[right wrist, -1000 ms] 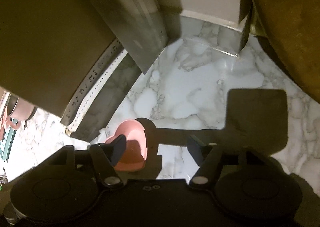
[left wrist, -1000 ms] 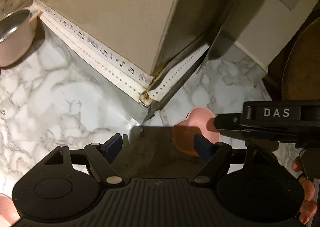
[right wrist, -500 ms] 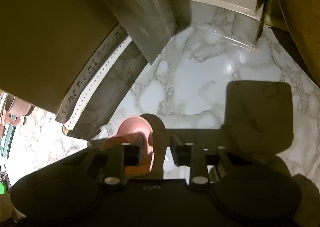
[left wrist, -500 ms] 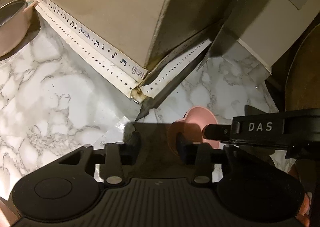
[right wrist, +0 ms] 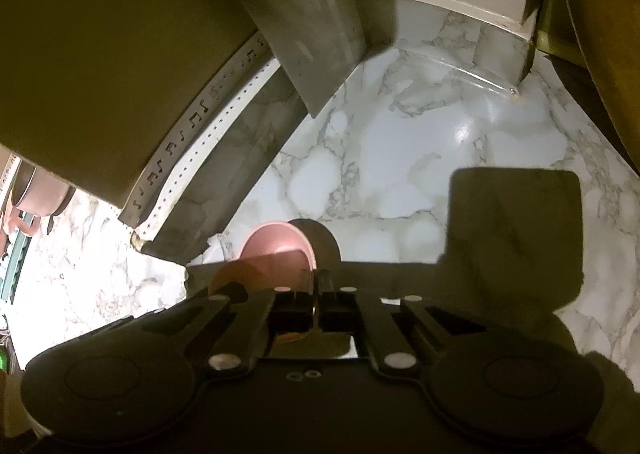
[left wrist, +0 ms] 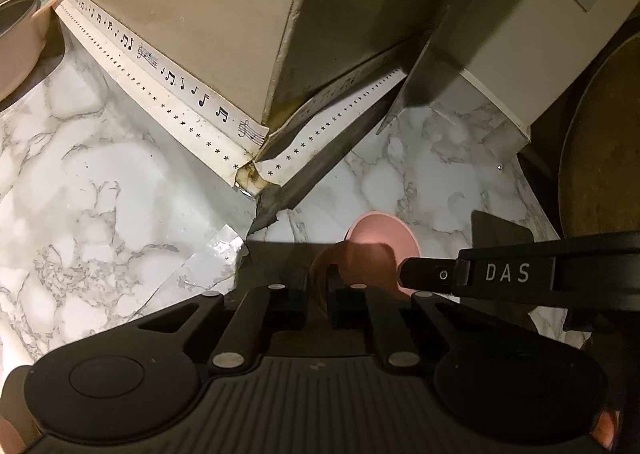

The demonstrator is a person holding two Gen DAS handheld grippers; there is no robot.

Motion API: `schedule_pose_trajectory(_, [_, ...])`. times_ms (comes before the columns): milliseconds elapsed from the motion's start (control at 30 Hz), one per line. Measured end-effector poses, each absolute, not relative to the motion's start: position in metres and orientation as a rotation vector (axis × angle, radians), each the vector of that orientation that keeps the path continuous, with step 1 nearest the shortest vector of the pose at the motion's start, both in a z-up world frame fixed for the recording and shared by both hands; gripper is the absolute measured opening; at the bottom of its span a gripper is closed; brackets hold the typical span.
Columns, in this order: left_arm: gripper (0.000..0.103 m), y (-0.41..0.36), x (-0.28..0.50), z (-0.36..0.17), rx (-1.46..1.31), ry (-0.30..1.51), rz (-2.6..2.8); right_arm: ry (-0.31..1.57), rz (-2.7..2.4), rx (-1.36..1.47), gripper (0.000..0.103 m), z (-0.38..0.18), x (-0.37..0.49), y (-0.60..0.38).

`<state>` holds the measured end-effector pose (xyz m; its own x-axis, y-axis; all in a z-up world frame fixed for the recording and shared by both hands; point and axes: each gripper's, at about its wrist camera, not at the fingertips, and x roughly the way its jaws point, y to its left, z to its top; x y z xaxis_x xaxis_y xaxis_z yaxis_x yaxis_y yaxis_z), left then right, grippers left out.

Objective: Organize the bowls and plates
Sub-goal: 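Close both tools on the rim of the heart-shaped bowl, then lift the heart-shaped bowl with both tools and carry it over the cream bowl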

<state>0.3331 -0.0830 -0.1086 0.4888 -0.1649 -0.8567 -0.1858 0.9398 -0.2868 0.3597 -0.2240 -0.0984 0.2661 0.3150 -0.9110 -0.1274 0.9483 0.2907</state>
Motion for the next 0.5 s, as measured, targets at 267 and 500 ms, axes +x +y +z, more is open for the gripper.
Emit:
schedule_pose_trajectory(267, [0.008,-0.085,0.316,-0.087,-0.356,1.051,-0.016,1.251,0.293,0.165,0.0,-0.084,0.347,-0.226])
schedule_pose_trajectory(500, [0.008,-0.087,0.294,-0.056,-0.333,1.031,-0.064,1.21,0.293,0.161,0.001,-0.054,0.321,-0.232])
